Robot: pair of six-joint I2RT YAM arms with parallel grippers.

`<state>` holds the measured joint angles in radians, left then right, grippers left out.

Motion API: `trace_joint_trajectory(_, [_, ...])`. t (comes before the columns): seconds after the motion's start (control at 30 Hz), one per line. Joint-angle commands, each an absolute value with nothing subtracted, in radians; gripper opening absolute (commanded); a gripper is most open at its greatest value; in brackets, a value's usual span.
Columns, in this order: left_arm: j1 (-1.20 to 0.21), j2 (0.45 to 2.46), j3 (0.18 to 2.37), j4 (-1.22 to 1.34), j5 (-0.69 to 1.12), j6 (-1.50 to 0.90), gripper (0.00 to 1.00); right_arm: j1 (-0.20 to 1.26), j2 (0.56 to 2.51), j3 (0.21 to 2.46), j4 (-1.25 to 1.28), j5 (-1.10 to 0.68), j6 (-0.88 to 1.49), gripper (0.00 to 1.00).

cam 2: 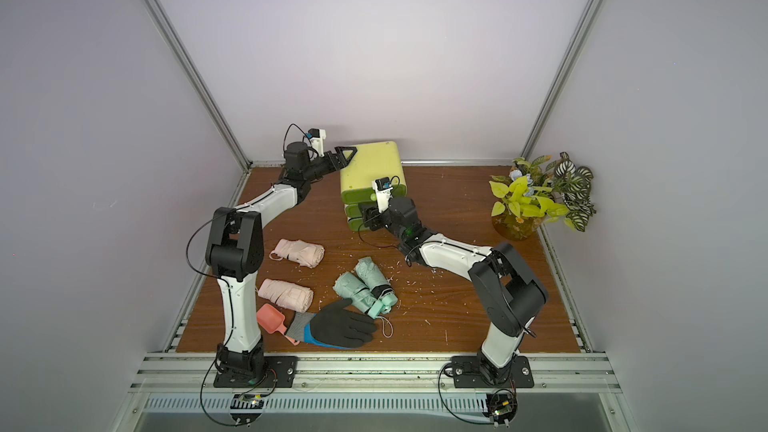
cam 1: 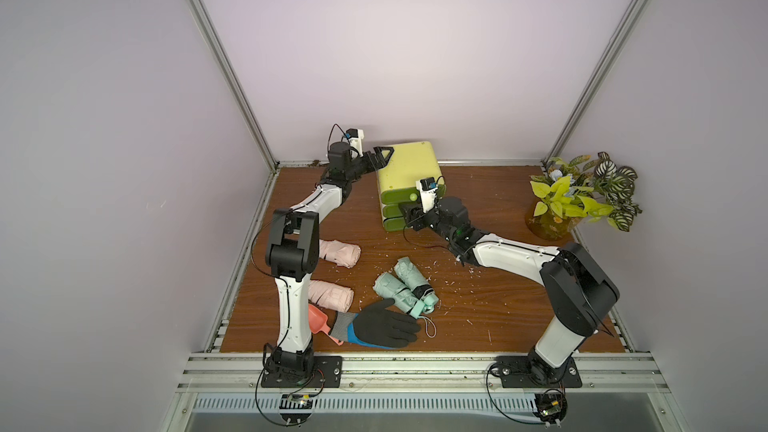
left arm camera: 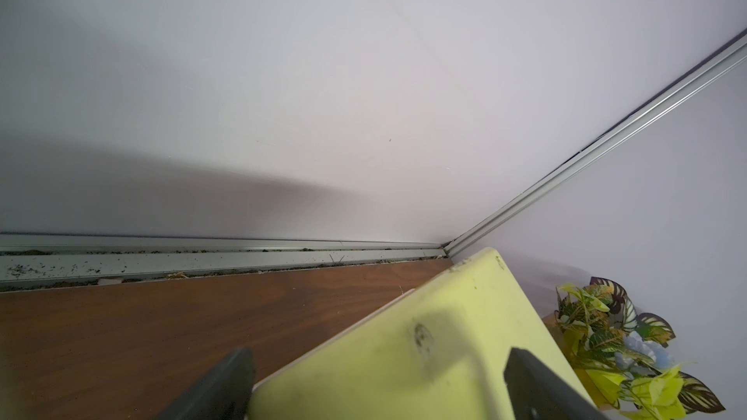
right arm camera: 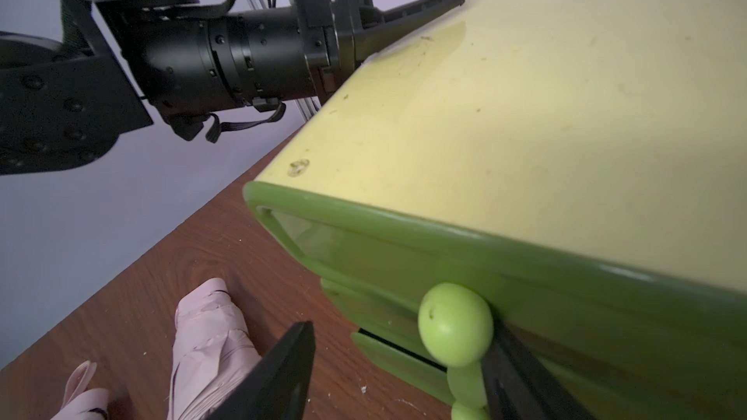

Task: Place the umbrella in the drawer by color
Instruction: Close the drawer in the storage box, then open the drawer in the storage box.

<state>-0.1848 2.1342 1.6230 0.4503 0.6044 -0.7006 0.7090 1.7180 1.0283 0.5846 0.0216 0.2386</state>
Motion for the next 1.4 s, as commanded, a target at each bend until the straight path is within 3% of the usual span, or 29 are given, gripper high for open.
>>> trace_joint_trajectory(0.0, [-0.218,2.084,1.621,0.458,0.717,-0.733,1.0,0.721,1.738,1.098,0.715,-0.03,0.172,0.72])
trace_joint_trajectory(0.23, [-0.223,2.042,1.6,0.483,0.733,-0.775,1.0,0.701,1.761,1.101,0.683,0.053,0.05,0.77])
trace_joint_trajectory(0.37, [-0.22,2.006,1.588,0.483,0.723,-0.798,1.0,0.694,1.692,1.091,0.54,0.076,0.037,0.79])
trace_joint_trajectory(0.67, [-0.195,1.917,1.705,0.07,0.475,-0.51,1.0,0.69,1.245,0.889,0.217,0.107,0.122,0.84])
trace_joint_trajectory(0.87, [-0.187,1.78,1.532,0.04,0.34,-0.459,0.99,0.686,1.072,0.712,0.283,0.18,0.189,0.82])
trace_joint_trajectory(0.97, [-0.191,1.674,1.315,0.169,0.359,-0.495,0.99,0.686,1.119,0.664,0.42,0.146,0.284,0.79])
trace_joint_trajectory(1.2, [-0.222,1.485,0.919,0.401,0.447,-0.519,1.0,0.691,1.44,0.704,0.765,0.062,0.446,0.71])
trace_joint_trajectory(1.37, [-0.264,1.507,0.846,0.481,0.493,-0.453,1.0,0.696,1.626,0.731,1.0,0.156,0.472,0.7])
